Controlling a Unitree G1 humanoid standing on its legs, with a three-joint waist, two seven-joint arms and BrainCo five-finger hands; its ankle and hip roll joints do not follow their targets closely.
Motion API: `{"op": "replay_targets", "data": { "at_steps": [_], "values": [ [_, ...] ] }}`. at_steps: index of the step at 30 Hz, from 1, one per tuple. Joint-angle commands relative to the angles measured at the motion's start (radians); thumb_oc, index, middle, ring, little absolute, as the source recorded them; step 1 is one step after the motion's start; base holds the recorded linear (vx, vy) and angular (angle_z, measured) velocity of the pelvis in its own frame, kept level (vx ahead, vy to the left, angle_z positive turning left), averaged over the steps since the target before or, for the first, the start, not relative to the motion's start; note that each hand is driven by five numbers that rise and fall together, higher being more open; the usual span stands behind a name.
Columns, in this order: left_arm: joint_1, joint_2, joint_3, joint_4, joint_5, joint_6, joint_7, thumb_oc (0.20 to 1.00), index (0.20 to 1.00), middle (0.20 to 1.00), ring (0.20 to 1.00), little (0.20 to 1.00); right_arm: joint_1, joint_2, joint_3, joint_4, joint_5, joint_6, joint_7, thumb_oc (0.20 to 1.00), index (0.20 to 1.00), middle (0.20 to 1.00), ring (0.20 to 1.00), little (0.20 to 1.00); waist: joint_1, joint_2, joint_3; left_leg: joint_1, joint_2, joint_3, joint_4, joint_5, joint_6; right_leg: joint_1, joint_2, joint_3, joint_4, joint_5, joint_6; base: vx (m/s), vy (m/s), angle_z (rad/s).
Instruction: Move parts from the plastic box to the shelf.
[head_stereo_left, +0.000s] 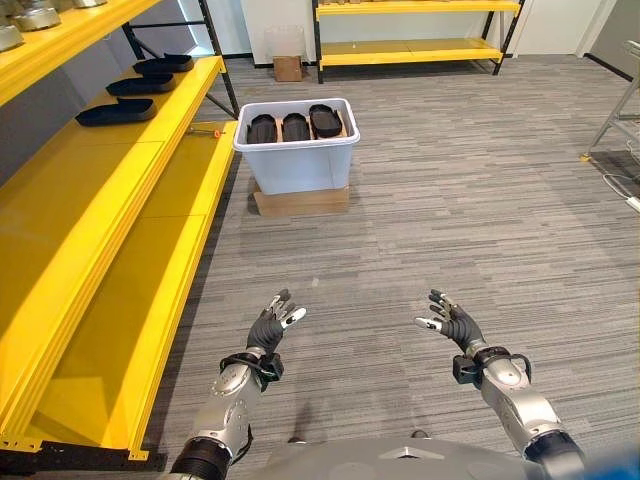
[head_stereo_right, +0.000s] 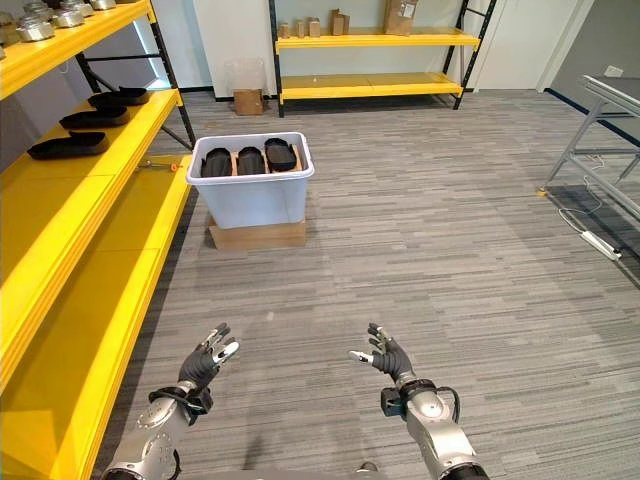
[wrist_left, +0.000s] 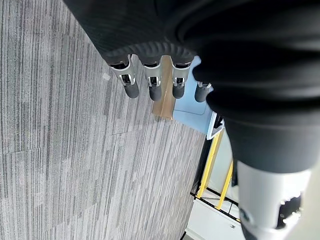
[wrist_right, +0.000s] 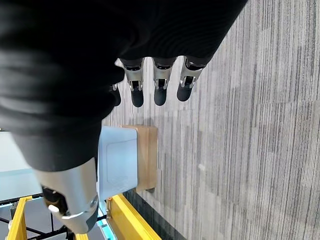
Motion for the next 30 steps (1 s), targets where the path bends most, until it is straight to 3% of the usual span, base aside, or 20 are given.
{"op": "replay_targets", "data": {
  "at_steps": [1, 7, 9, 11, 18, 20, 24, 27, 28, 30],
  "values": [
    [-0.06, 0.004, 0.026, -0.004, -0.057, -0.052, -0.021, 1.0, 1.0, 1.0, 1.0, 1.0, -0.076, 0.019, -0.021, -0.025, -0.009, -0.053, 0.002, 1.0, 1.0, 1.0, 1.0, 1.0, -0.004, -0.027, 0.018, 0.011, -0.056, -0.041, 0.009, -0.038, 0.031, 0.041, 0.04, 0.024, 0.011, -0.016, -0.028, 0.03, 0.041, 0.0],
    [-0.058, 0.004, 0.032, -0.014, -0.068, -0.042, -0.017, 1.0, 1.0, 1.0, 1.0, 1.0, -0.076, 0.015, -0.03, -0.025, -0.026, -0.048, 0.002, 1.0, 1.0, 1.0, 1.0, 1.0, -0.004, -0.03, 0.018, 0.012, -0.062, -0.044, 0.009, -0.039, 0.036, 0.044, 0.04, 0.026, 0.011, -0.014, -0.027, 0.03, 0.072, 0.0],
    [-0.065, 0.008, 0.029, -0.003, -0.01, -0.028, -0.048, 1.0, 1.0, 1.0, 1.0, 1.0, -0.072, 0.012, -0.041, -0.03, -0.026, -0.049, -0.001, 1.0, 1.0, 1.0, 1.0, 1.0, -0.007, -0.033, 0.018, 0.013, -0.073, -0.046, 0.009, -0.043, 0.044, 0.043, 0.037, 0.036, 0.019, -0.015, -0.025, 0.06, 0.191, 0.0],
    [-0.058, 0.033, 0.006, -0.003, 0.06, -0.042, -0.105, 1.0, 1.0, 1.0, 1.0, 1.0, -0.067, 0.004, -0.054, -0.041, -0.023, -0.05, 0.007, 1.0, 1.0, 1.0, 1.0, 1.0, -0.014, -0.032, 0.023, 0.013, -0.082, -0.043, 0.009, -0.047, 0.056, 0.032, 0.031, 0.049, 0.05, -0.024, -0.02, 0.03, 0.24, 0.01],
    [-0.069, 0.058, 0.011, 0.022, 0.052, -0.052, -0.064, 1.0, 1.0, 1.0, 1.0, 1.0, -0.075, 0.007, -0.062, -0.049, -0.031, -0.049, 0.02, 1.0, 1.0, 1.0, 1.0, 1.0, -0.012, -0.033, 0.039, 0.014, -0.129, -0.041, 0.014, -0.062, 0.103, -0.012, -0.004, 0.061, 0.159, -0.018, 0.008, 0.01, 0.237, -0.04],
    [-0.071, 0.066, 0.019, 0.026, 0.086, -0.056, -0.05, 1.0, 1.0, 1.0, 1.0, 1.0, -0.095, 0.017, -0.053, -0.044, -0.045, -0.047, 0.016, 1.0, 1.0, 1.0, 1.0, 1.0, 0.001, -0.034, 0.06, 0.01, -0.15, -0.029, 0.027, -0.07, 0.131, -0.061, -0.027, 0.032, 0.289, 0.015, 0.027, -0.06, 0.261, -0.29],
    [-0.073, 0.077, 0.02, 0.006, 0.111, -0.055, -0.043, 1.0, 1.0, 1.0, 1.0, 1.0, -0.126, 0.026, -0.033, -0.036, -0.075, -0.074, -0.014, 1.0, 1.0, 1.0, 1.0, 1.0, 0.033, -0.019, 0.089, 0.033, -0.152, 0.023, 0.025, -0.085, 0.134, -0.162, -0.108, -0.087, 0.476, 0.112, 0.048, -0.02, 0.176, -0.51],
    [-0.08, 0.083, 0.011, -0.001, 0.103, -0.058, -0.039, 1.0, 1.0, 1.0, 1.0, 1.0, -0.138, 0.023, -0.024, -0.04, -0.052, -0.076, -0.011, 1.0, 1.0, 1.0, 1.0, 1.0, 0.015, -0.03, 0.105, 0.061, -0.166, 0.009, 0.015, -0.103, 0.126, -0.208, -0.055, -0.085, 0.38, 0.111, 0.05, 0.15, 0.006, -0.23],
    [-0.085, 0.076, -0.009, -0.008, 0.1, -0.067, -0.032, 1.0, 1.0, 1.0, 1.0, 1.0, -0.124, 0.016, -0.027, -0.059, -0.086, -0.087, -0.008, 1.0, 1.0, 1.0, 1.0, 1.0, -0.022, -0.057, 0.111, 0.081, -0.196, -0.048, 0.011, -0.126, 0.125, -0.259, 0.005, -0.025, 0.226, 0.165, 0.06, 0.31, -0.073, 0.3],
    [-0.082, 0.07, -0.022, -0.004, 0.097, -0.075, -0.028, 1.0, 1.0, 1.0, 1.0, 1.0, -0.119, 0.013, -0.027, -0.059, -0.096, -0.091, -0.012, 1.0, 1.0, 1.0, 1.0, 1.0, -0.031, -0.063, 0.118, 0.097, -0.204, -0.07, 0.009, -0.141, 0.126, -0.289, 0.01, -0.018, 0.184, 0.204, 0.071, 0.32, -0.087, 0.51]
  ]
}}
